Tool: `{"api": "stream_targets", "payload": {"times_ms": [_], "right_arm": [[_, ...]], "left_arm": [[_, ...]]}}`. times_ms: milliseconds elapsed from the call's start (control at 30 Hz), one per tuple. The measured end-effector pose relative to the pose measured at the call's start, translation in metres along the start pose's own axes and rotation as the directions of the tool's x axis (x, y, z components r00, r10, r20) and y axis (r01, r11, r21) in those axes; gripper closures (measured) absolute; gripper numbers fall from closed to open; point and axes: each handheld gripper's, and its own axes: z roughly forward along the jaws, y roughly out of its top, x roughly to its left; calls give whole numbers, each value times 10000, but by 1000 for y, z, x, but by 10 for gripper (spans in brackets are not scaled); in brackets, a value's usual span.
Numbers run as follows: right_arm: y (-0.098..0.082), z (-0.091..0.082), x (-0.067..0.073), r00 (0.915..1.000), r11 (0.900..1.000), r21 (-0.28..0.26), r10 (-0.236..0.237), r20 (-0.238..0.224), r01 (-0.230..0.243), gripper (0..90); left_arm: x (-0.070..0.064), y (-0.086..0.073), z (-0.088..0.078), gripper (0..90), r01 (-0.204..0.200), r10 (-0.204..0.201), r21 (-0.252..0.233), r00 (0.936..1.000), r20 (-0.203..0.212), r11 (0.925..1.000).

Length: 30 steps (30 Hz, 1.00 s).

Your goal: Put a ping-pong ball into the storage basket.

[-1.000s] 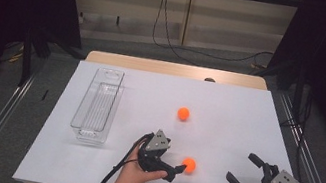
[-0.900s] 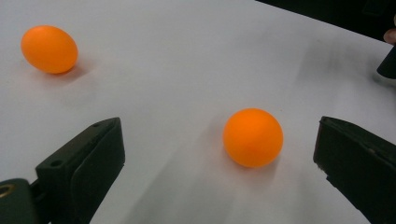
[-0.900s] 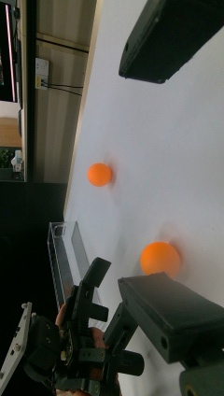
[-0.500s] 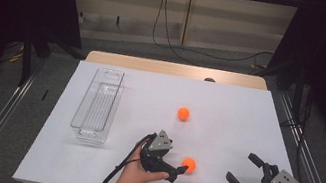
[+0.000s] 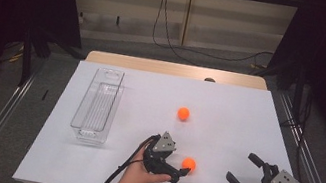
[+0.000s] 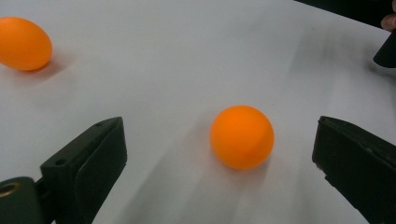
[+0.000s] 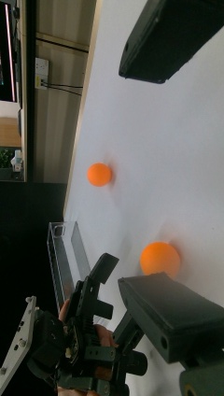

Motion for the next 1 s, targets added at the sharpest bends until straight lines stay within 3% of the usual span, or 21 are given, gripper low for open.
{"api": "stream_targets", "payload": {"times_ms": [1000], "right_arm": [[0, 0, 0, 10000, 10000, -30, 4, 17, -4, 13]], "left_arm": [[-6, 5, 9, 89, -186, 176, 380, 9995, 267, 9991]]}}
